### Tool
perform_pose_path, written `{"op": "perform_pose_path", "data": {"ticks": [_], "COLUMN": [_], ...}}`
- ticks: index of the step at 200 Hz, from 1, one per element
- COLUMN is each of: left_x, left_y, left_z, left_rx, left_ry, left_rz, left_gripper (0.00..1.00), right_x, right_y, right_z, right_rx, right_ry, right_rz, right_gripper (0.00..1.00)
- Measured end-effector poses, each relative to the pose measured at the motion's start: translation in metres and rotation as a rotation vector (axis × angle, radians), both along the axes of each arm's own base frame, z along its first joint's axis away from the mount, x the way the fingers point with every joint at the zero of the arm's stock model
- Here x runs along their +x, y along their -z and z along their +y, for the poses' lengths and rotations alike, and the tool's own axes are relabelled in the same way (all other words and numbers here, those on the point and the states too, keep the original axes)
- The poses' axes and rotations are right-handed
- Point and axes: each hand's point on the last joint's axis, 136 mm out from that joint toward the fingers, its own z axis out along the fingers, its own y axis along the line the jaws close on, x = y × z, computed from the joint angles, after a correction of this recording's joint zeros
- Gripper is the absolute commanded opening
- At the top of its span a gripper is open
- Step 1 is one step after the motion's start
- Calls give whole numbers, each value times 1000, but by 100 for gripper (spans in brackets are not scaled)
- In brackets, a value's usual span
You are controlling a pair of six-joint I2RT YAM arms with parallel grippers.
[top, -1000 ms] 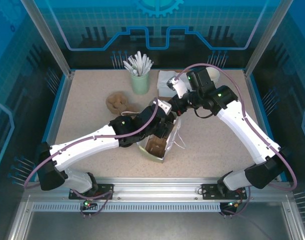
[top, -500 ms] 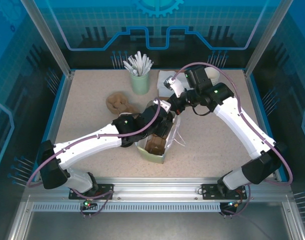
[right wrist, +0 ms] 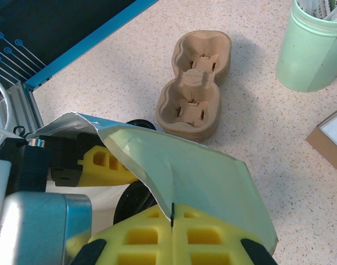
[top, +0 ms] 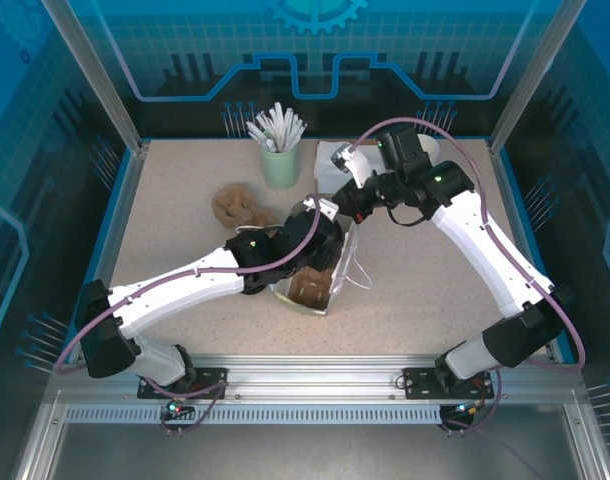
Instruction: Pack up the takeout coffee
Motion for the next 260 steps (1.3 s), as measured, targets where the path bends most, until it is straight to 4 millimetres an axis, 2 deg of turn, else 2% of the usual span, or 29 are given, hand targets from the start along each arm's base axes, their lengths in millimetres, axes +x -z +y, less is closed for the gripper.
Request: {"op": "perform_pose_path", "data": {"ticks": [106,198,260], "left_x": [13,1,-3], "left_y": [12,8,14], "left_z": [-6,-6,0], "left_rx": [24,15,27], "left_ry": [-81,-90,-94], "left_rz": [-19,-26,-23], "left_gripper": [68,68,69], "right_x": [11,4,-1], "right_y": [5,0,-5], "right_z": [-13,-7,-4], "right_rx": [-1,35,61], "right_ry": [41,3,-23], "right_rz": [23,43,50], "right_gripper": [0,0,0]}}
